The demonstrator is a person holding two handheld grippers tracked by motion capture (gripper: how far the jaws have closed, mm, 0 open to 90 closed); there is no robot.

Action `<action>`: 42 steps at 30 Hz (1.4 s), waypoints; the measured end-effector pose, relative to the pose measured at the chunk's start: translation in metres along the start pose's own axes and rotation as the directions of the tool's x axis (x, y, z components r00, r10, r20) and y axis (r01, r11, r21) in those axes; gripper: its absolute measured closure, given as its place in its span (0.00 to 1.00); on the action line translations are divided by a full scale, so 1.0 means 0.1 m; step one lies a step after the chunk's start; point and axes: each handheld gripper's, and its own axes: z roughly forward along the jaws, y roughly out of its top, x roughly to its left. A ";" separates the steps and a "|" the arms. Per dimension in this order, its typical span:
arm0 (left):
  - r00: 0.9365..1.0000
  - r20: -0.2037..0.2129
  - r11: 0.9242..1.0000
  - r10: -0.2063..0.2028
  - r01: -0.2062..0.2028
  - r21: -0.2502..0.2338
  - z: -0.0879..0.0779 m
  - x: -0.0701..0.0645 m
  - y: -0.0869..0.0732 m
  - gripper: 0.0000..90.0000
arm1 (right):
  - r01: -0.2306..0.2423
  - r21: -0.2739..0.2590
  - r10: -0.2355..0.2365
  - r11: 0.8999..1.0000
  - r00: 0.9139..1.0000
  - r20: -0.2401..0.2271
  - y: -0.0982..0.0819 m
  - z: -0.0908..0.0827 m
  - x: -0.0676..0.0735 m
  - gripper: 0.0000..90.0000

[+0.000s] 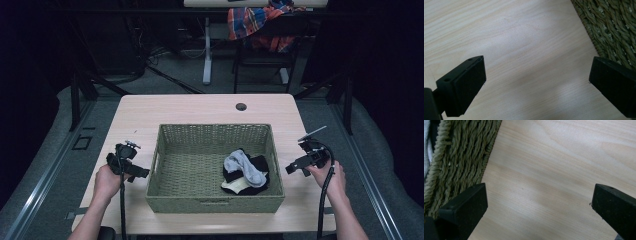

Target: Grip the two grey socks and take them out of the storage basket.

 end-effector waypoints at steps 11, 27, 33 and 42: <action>1.000 0.000 1.000 0.002 -0.002 -0.010 -0.01 0.00 -0.01 0.01 | -0.014 -0.025 0.014 1.000 1.000 -0.009 0.00 0.01 0.01 0.00; 1.000 -0.001 1.000 0.003 -0.003 -0.005 -0.02 0.01 -0.02 0.01 | 0.044 -0.083 -0.036 0.996 0.994 0.100 0.17 -0.18 0.12 0.00; 1.000 -0.001 1.000 -0.002 0.002 -0.002 -0.01 0.02 -0.02 0.01 | 0.054 -0.106 -0.041 0.993 0.992 0.120 0.32 -0.39 0.17 0.00; 1.000 -0.014 1.000 -0.011 0.011 0.009 -0.01 0.02 -0.04 0.01 | 0.097 -0.127 -0.079 0.987 0.987 0.141 0.52 -0.76 0.39 0.00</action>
